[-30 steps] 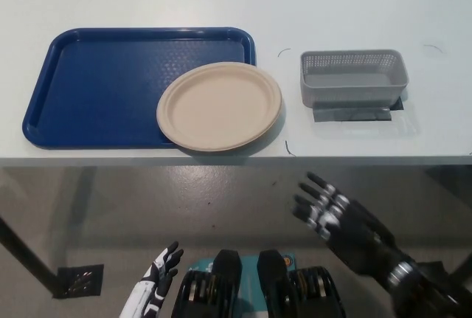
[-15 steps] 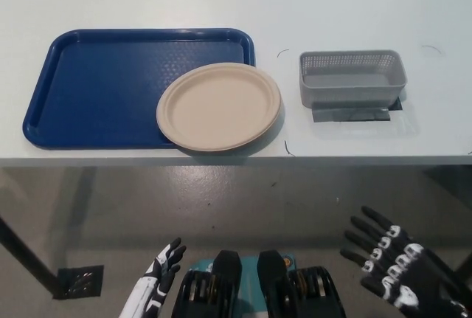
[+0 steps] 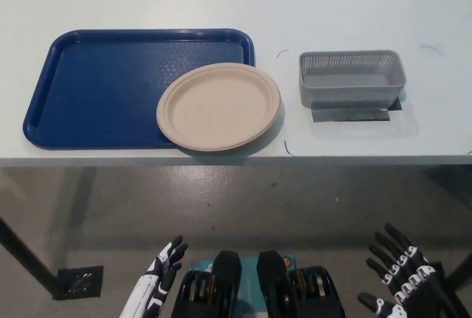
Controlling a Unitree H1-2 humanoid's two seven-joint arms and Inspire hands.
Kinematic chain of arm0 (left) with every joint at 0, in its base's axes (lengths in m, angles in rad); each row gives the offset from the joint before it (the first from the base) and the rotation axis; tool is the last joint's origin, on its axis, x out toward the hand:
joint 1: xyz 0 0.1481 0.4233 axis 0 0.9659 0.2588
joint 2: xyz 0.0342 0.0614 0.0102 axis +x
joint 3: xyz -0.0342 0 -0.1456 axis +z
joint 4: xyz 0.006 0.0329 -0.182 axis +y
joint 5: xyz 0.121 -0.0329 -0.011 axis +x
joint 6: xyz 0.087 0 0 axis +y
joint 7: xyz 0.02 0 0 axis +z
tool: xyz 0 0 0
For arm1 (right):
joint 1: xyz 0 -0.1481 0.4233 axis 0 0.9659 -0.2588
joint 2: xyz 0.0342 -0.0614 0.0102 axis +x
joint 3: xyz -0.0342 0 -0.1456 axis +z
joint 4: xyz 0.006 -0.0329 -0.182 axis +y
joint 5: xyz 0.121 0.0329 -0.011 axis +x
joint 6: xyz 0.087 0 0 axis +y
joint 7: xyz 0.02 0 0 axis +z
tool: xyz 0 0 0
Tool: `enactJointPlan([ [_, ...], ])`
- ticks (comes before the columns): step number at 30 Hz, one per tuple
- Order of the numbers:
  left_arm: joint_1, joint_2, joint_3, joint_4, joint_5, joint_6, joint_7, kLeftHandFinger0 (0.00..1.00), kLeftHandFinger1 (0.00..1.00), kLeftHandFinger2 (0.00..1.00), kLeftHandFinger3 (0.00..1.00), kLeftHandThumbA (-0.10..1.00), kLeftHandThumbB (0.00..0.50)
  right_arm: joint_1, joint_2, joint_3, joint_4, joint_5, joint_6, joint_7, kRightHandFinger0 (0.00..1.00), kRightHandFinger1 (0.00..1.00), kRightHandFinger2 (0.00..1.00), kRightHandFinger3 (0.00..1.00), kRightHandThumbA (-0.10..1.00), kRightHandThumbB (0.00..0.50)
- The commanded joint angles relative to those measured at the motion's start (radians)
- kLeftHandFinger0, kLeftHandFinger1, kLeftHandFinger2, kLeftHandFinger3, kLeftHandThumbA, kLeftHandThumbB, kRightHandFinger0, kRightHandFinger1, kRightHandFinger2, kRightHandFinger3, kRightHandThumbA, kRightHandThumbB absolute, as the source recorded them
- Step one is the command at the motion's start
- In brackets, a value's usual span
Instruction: Use the right hand to pick up a plate from a leveled surface and place it into a tray on the left side
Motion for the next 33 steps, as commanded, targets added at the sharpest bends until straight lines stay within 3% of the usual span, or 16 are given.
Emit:
enactJointPlan([
  [1,-0.013,-0.010,-0.006,-0.012,-0.003,-0.029,0.005,1.00,1.00,1.00,1.00,1.00,0.030,-0.081,0.077,0.010,0.386,-0.454,-0.573,0.007,1.00,1.00,1.00,1.00,1.00,0.309],
  [3,-0.007,-0.007,0.000,-0.006,-0.005,-0.047,0.009,1.00,1.00,1.00,1.00,1.00,0.028,-0.092,0.088,0.017,0.447,-0.459,-0.590,0.006,1.00,1.00,1.00,1.00,1.00,0.327],
  [6,-0.002,0.001,0.005,0.011,0.002,-0.066,0.014,1.00,1.00,1.00,1.00,1.00,0.040,-0.099,0.087,0.024,0.496,-0.482,-0.601,-0.001,1.00,1.00,1.00,1.00,1.00,0.305],
  [7,-0.005,0.003,0.007,0.026,-0.002,-0.074,0.015,1.00,1.00,1.00,1.00,1.00,0.068,-0.103,0.089,0.022,0.510,-0.475,-0.596,0.002,1.00,1.00,1.00,1.00,1.00,0.291],
  [9,-0.010,0.003,0.010,0.037,-0.003,-0.077,0.016,1.00,1.00,1.00,1.00,1.00,0.084,-0.111,0.092,0.020,0.528,-0.463,-0.591,0.009,1.00,1.00,1.00,1.00,1.00,0.300],
  [10,-0.017,0.002,0.012,0.054,0.006,-0.088,0.025,1.00,1.00,1.00,1.00,1.00,0.077,-0.118,0.093,0.021,0.541,-0.459,-0.581,0.011,1.00,1.00,1.00,1.00,1.00,0.277],
  [12,-0.010,0.000,0.014,0.056,0.006,-0.086,0.026,1.00,1.00,1.00,1.00,1.00,0.089,-0.116,0.096,0.021,0.551,-0.453,-0.582,0.018,1.00,1.00,1.00,1.00,1.00,0.300],
  [16,-0.016,0.000,0.015,0.072,0.014,-0.105,0.033,1.00,1.00,1.00,1.00,1.00,0.084,-0.118,0.101,0.017,0.561,-0.461,-0.597,0.020,1.00,1.00,1.00,1.00,1.00,0.317],
  [33,-0.011,-0.007,0.029,0.084,0.028,-0.119,0.045,1.00,1.00,1.00,1.00,1.00,0.078,-0.127,0.117,0.006,0.584,-0.526,-0.620,0.030,1.00,1.00,1.00,1.00,1.00,0.297],
])
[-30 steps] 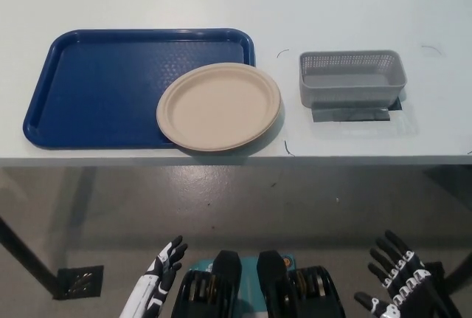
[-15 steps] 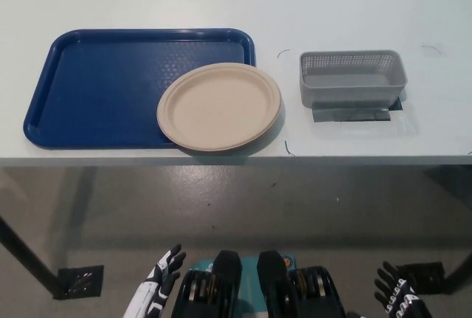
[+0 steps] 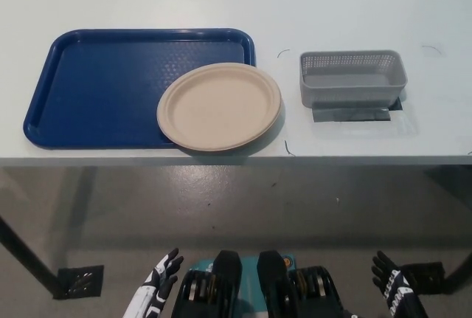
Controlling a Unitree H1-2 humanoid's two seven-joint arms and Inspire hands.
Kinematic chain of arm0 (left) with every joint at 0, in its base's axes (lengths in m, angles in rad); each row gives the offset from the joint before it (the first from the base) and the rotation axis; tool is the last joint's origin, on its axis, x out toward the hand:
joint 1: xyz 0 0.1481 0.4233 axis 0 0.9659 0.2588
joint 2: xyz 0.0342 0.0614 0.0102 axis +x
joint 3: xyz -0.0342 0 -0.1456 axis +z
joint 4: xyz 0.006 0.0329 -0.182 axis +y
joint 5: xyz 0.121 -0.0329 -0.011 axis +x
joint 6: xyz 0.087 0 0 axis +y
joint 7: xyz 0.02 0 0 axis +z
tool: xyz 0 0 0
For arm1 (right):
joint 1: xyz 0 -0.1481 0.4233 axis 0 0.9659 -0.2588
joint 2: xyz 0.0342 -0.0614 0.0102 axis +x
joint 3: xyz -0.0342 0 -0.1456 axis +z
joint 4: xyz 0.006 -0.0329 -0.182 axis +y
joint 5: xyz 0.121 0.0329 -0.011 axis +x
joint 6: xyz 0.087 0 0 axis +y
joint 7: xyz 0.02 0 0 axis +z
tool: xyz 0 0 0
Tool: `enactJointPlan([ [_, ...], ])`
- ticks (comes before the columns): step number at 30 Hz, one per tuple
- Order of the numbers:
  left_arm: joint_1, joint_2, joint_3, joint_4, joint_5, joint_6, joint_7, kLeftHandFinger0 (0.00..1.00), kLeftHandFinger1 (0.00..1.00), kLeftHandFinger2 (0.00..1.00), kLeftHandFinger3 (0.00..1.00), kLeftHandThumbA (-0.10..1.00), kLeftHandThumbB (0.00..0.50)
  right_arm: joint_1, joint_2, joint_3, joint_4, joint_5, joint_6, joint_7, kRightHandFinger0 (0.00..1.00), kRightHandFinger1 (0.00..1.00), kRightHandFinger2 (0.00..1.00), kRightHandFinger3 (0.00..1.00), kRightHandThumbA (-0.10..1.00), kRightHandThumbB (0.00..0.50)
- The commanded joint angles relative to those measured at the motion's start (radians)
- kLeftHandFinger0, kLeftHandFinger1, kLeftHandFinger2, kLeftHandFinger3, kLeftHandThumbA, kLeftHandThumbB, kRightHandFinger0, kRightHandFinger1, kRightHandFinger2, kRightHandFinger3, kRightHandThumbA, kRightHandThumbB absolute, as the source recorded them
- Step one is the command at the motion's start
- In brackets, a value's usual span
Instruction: Use the right hand to pick up a plate from a leveled surface and place it into a tray on the left side
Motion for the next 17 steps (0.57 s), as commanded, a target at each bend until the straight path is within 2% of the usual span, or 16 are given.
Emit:
enactJointPlan([
  [1,-0.010,-0.005,0.011,-0.016,0.018,-0.065,0.037,1.00,1.00,1.00,1.00,1.00,0.078,-0.023,0.013,-0.007,-0.002,-0.084,-0.127,0.026,1.00,1.00,1.00,1.00,1.00,0.297],
  [11,-0.014,-0.005,0.011,-0.019,0.016,-0.059,0.045,1.00,1.00,1.00,1.00,1.00,0.060,-0.022,0.028,-0.024,0.000,-0.083,-0.127,0.050,1.00,1.00,1.00,1.00,1.00,0.282],
  [17,-0.019,0.000,0.009,-0.017,0.014,-0.059,0.041,1.00,1.00,1.00,1.00,1.00,0.055,-0.021,0.036,-0.037,-0.004,-0.078,-0.127,0.059,1.00,1.00,1.00,1.00,1.00,0.300],
])
